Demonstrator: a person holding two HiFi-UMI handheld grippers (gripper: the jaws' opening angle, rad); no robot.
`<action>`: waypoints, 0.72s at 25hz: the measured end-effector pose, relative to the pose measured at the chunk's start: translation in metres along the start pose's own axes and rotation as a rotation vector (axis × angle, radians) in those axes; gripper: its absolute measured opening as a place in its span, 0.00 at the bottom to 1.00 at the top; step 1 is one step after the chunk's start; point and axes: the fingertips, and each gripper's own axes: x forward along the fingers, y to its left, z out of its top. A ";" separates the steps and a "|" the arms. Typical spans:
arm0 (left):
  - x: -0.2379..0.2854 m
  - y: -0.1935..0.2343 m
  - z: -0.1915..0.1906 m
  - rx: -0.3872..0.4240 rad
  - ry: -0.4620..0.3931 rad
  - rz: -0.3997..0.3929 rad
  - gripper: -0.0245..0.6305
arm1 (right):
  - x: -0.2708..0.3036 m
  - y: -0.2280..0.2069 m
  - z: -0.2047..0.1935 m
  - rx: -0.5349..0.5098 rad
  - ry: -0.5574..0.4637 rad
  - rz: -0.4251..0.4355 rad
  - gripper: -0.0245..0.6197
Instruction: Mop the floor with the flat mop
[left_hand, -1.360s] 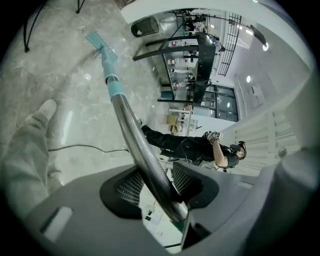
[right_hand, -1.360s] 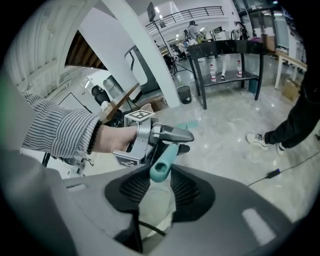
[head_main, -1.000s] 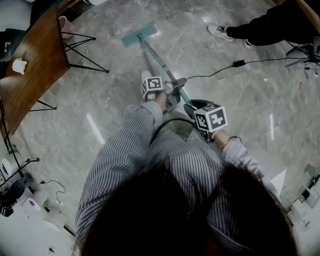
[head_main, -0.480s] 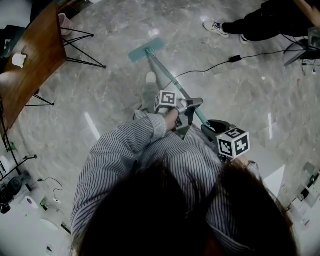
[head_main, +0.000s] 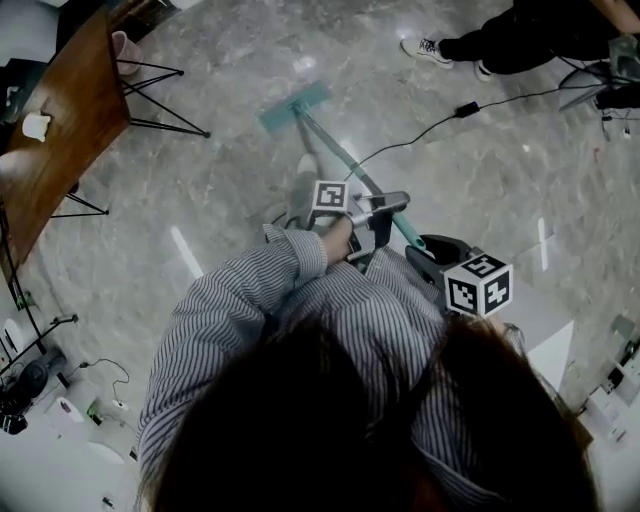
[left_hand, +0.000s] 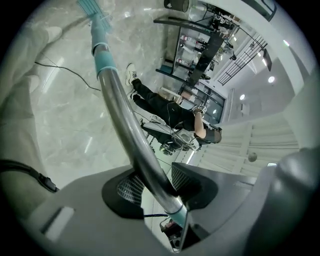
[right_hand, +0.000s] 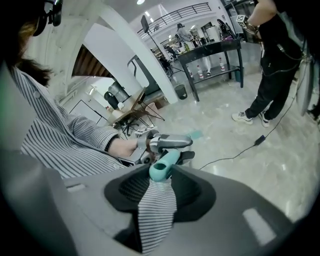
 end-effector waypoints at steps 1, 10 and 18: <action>-0.001 -0.001 0.002 0.001 -0.011 -0.006 0.27 | 0.001 0.000 0.001 0.000 -0.006 -0.001 0.25; -0.006 0.007 0.009 -0.005 -0.078 0.012 0.26 | 0.009 0.000 -0.005 0.002 -0.010 0.001 0.25; -0.009 0.015 0.007 -0.006 -0.061 0.038 0.25 | 0.012 0.002 -0.011 0.016 0.004 0.002 0.25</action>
